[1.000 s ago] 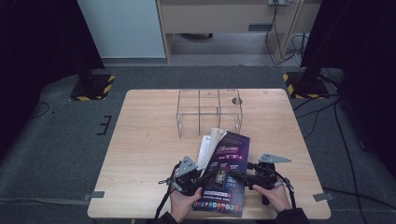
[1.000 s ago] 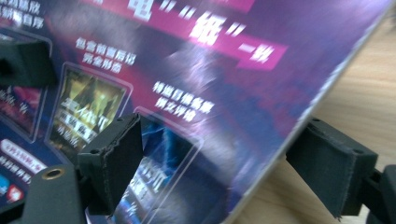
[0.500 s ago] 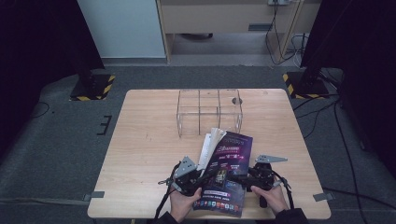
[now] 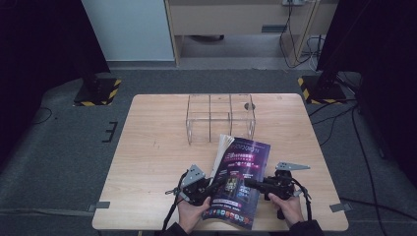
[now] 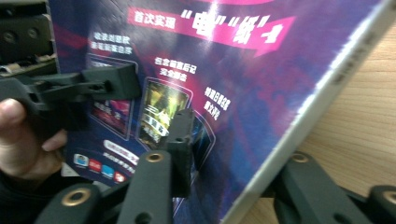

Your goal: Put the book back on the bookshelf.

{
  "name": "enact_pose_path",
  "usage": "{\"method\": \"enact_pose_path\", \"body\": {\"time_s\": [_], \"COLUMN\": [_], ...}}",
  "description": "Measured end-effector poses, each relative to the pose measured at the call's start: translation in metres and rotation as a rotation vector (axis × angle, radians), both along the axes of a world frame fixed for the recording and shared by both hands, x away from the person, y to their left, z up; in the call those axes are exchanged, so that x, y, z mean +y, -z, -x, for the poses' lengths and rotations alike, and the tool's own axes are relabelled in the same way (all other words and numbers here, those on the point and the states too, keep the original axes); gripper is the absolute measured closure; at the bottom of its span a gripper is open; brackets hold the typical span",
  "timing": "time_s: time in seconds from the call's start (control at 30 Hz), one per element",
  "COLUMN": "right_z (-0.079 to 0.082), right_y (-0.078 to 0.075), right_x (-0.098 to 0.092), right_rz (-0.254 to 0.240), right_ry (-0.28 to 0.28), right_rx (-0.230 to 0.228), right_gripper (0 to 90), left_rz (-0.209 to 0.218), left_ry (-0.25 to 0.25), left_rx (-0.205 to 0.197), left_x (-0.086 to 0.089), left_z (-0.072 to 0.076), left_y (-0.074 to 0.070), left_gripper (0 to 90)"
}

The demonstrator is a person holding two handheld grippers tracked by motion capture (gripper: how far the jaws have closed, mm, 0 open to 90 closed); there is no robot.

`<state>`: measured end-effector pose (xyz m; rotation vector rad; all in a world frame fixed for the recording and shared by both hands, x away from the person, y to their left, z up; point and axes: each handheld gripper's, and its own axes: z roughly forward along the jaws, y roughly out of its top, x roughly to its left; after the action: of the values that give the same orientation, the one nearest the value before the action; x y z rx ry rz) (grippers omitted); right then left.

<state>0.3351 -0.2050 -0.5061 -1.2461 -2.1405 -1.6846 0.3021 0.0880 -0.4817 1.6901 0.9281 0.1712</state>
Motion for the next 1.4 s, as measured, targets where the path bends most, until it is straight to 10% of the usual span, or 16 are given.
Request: {"method": "enact_pose_path", "body": {"time_s": [0.57,1.07,1.4], "right_z": [0.006,0.011,0.012], "right_y": [-0.012,-0.031,-0.045], "right_x": [0.0,-0.001,0.003], "right_rz": [-0.018,-0.016,0.002], "right_ry": [0.01,-0.006,0.006], "right_rx": [0.006,-0.05,-0.087], "right_gripper": [80.3,82.9,82.9], "left_rz": [-0.044,-0.073,-0.131], "left_ry": [-0.013,-0.065,-0.165], "left_rx": [0.014,0.0,-0.016], "left_x": [0.003,0.011,0.035], "left_z": [-0.006,-0.01,-0.011], "left_y": [0.004,0.006,0.001], "left_gripper": [77.4,41.7,34.0]}}
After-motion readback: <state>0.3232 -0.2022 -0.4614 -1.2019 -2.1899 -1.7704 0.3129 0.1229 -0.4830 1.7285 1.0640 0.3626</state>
